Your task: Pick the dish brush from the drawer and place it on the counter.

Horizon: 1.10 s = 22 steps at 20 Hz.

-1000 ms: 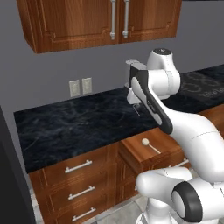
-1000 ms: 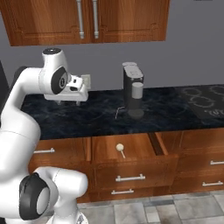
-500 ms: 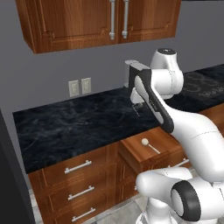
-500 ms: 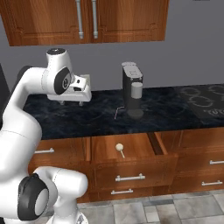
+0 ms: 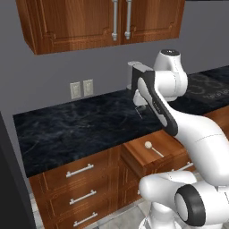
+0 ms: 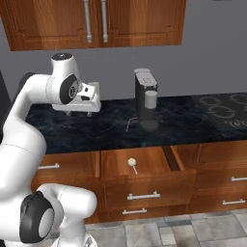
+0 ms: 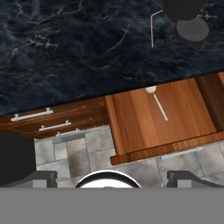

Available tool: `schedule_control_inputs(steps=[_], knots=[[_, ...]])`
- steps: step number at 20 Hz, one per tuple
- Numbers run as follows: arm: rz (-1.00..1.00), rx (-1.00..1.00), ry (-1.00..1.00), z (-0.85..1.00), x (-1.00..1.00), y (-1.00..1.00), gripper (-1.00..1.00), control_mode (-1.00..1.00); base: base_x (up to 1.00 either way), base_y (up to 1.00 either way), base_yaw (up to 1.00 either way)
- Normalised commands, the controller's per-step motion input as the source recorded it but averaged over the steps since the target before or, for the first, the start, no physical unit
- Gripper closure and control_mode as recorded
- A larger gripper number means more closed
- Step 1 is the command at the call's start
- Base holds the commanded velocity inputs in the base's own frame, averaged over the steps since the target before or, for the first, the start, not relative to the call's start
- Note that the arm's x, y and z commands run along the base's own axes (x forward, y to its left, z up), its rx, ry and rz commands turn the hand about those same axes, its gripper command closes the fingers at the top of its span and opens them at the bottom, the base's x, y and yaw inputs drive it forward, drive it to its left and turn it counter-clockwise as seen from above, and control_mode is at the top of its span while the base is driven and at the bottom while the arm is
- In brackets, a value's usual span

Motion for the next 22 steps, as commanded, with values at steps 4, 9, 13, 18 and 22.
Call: schedule_control_inputs(steps=[4, 9, 13, 18, 22], knots=[[0.00, 0.00, 0.00, 0.00, 0.00, -0.04, -1.00, -1.00, 0.00, 0.00, 0.00], [0.22, -0.02, 0.00, -0.35, -0.02, -0.79, -1.00, -1.00, 0.00, 0.00, 0.00], [0.43, -0.02, -0.06, -0.88, 0.01, -0.81, -1.00, -1.00, 0.00, 0.00, 0.00], [0.35, -0.05, -0.04, -0.79, 0.11, -0.75, -1.00, -1.00, 0.00, 0.00, 0.00], [0.11, -0.04, 0.00, -0.59, 0.46, -0.52, -1.00, -1.00, 0.00, 0.00, 0.00]])
